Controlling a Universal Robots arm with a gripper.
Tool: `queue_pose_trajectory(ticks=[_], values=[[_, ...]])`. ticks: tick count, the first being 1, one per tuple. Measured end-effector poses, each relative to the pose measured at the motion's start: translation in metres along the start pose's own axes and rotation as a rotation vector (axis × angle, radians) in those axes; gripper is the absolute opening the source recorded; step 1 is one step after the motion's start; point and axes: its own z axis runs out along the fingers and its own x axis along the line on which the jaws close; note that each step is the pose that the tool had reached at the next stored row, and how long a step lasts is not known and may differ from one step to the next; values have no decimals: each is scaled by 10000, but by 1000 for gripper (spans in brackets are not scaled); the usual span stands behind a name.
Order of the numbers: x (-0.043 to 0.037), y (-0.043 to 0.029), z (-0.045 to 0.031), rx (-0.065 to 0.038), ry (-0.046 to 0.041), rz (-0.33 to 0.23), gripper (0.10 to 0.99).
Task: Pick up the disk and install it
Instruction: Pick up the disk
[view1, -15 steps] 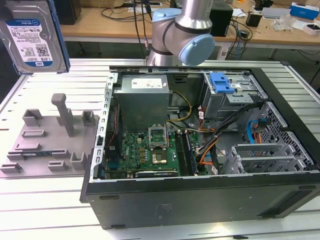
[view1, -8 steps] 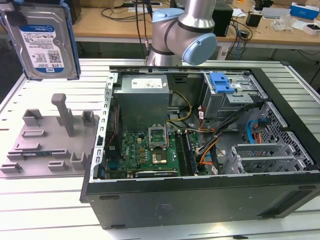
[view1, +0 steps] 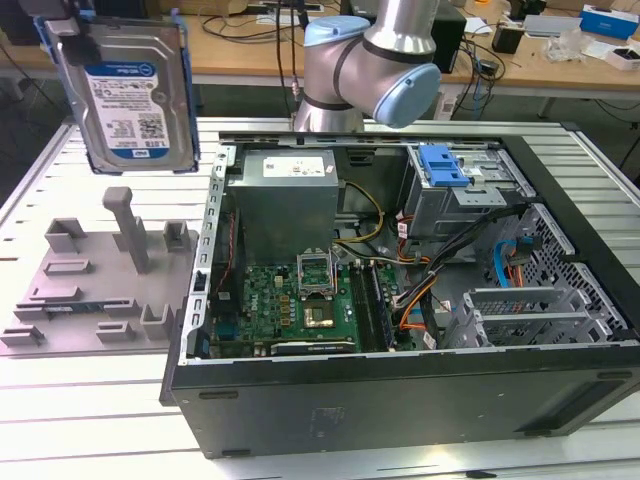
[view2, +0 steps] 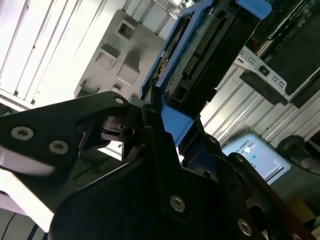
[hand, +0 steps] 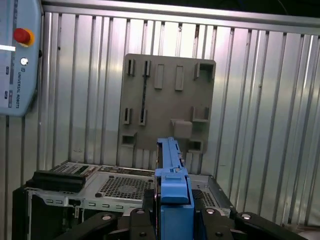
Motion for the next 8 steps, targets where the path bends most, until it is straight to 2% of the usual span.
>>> queue_pose_trajectory(ticks=[4, 8], values=[[149, -278, 26, 0, 0, 0, 369], [240, -447, 42, 1, 0, 0, 369]])
